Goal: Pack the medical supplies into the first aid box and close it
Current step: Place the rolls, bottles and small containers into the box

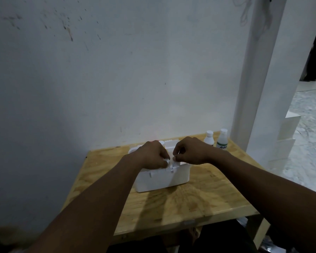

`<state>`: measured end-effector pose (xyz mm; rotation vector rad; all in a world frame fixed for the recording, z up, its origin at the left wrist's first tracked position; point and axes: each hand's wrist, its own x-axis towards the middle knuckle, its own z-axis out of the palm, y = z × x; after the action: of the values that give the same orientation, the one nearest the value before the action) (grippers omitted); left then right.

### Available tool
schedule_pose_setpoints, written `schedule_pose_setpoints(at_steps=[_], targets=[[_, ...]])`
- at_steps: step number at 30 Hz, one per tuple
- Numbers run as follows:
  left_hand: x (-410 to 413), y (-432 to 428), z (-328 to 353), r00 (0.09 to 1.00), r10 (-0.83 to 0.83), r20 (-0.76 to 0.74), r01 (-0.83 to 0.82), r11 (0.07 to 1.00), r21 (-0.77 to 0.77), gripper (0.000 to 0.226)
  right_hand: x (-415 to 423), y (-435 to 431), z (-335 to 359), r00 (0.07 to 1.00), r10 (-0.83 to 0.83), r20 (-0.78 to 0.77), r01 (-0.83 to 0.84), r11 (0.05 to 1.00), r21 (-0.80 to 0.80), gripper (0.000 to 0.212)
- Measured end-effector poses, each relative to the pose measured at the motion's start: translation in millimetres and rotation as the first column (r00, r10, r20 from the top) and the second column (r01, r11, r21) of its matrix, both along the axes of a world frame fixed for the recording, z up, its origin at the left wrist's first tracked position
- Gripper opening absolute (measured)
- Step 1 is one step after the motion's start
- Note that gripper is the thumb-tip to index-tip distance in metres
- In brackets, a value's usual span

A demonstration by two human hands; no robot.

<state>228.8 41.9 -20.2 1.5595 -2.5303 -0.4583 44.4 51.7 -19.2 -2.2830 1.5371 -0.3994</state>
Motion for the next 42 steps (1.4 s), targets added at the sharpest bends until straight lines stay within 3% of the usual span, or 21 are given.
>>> schedule_pose_setpoints(at_steps=[19, 37, 42], targets=[[2, 3, 7, 0.995, 0.039, -0.091, -0.031, 0.996, 0.082, 0.034, -5, -4, -9, 0.995, -0.036, 0.088, 0.041, 0.998, -0.054, 0.018], [0, 1, 2, 0.990, 0.045, -0.133, -0.041, 0.998, 0.037, 0.028, -6, -4, -13, 0.991, -0.046, 0.126, 0.051, 0.998, -0.034, 0.018], [3, 0, 4, 0.984, 0.048, -0.174, -0.030, 0.994, 0.104, 0.035, -5, -2, -12, 0.992, -0.037, 0.117, 0.041, 0.999, -0.031, 0.020]])
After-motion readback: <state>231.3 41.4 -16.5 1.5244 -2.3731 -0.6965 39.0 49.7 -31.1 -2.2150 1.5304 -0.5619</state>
